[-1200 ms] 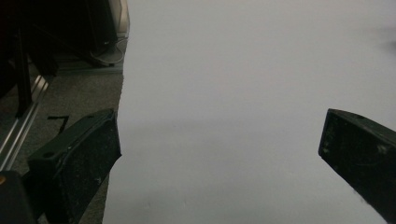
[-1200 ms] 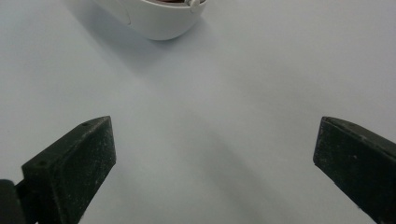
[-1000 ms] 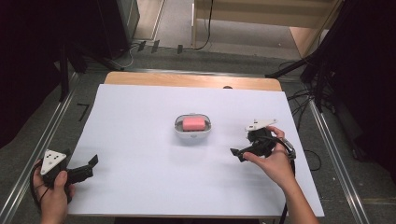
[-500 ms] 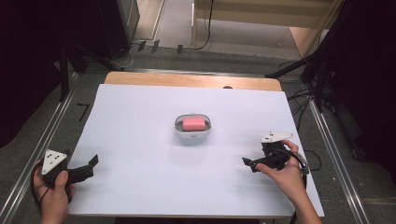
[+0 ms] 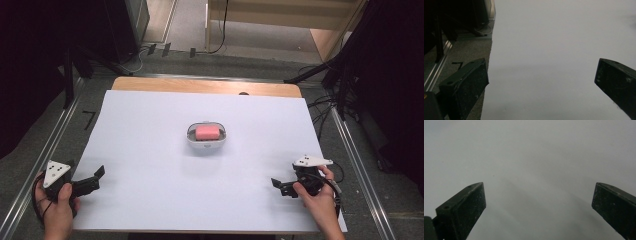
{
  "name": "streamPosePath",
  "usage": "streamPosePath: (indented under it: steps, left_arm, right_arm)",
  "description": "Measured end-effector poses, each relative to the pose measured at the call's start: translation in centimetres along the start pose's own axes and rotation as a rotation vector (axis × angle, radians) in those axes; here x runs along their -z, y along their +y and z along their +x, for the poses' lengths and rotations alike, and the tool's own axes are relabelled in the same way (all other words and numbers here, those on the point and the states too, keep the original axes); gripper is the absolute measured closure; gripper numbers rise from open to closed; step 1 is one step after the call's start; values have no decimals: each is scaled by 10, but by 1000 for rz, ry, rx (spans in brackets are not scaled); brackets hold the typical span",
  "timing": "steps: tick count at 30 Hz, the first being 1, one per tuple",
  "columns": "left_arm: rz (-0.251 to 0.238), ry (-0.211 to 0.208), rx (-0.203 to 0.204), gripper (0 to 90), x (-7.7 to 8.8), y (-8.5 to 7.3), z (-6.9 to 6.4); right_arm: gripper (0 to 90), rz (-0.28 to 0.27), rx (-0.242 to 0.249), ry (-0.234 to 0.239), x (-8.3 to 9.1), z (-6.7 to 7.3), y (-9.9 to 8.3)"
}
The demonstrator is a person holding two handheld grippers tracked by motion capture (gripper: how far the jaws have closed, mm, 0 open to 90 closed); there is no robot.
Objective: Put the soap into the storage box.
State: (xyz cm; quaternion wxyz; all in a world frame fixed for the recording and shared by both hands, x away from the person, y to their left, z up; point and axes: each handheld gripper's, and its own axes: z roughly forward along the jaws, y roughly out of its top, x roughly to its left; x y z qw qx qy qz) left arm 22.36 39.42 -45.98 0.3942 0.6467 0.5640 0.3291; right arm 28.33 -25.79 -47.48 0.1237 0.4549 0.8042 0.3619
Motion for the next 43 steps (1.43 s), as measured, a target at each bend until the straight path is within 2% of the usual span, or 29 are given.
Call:
streamPosePath:
  steps: [4,6,12,16,21,25,27,29,32,34,36,38,40,43]
  left_arm:
    - [-5,0,-2,0,1,0,0]
    - [0,3,5,0,0,0,0]
    - [10,14,1,0,-1,1,-1]
    - [13,17,-2,0,-1,1,-1]
    - [16,16,-11,0,-1,1,-2]
    - [22,15,-9,0,-2,1,-1]
    - [25,10,-11,0,-2,1,-2]
    - [27,1,-22,0,-2,1,-2]
    - [25,-6,-38,0,-2,1,-3]
    - [13,-6,-47,0,-1,0,-4]
    - [-2,-6,-43,0,0,0,-4]
    - [-15,-22,-21,0,2,-1,-1]
    - [1,-29,3,0,0,0,2]
    - [5,-33,-4,0,0,0,1]
  right_arm:
    - [0,-2,-28,-12,4,-4,-12]
    - [0,-3,-33,-35,8,-6,-18]
    - [0,-34,-79,-61,24,-16,-38]
    - [0,-78,-106,-61,34,-22,-48]
    - [0,-77,-92,-146,45,-28,-60]
    - [0,-127,-121,-121,47,-35,-65]
    - [0,-148,-122,-135,48,-33,-66]
    - [0,-160,-135,-129,49,-34,-67]
    - [0,-156,-166,-109,48,-38,-67]
    - [0,-135,-179,-123,46,-39,-66]
    - [0,-135,-174,-134,46,-38,-65]
    - [0,-133,-165,-145,45,-37,-65]
    - [0,-121,-162,-132,44,-38,-65]
    - [0,-118,-149,-126,44,-37,-64]
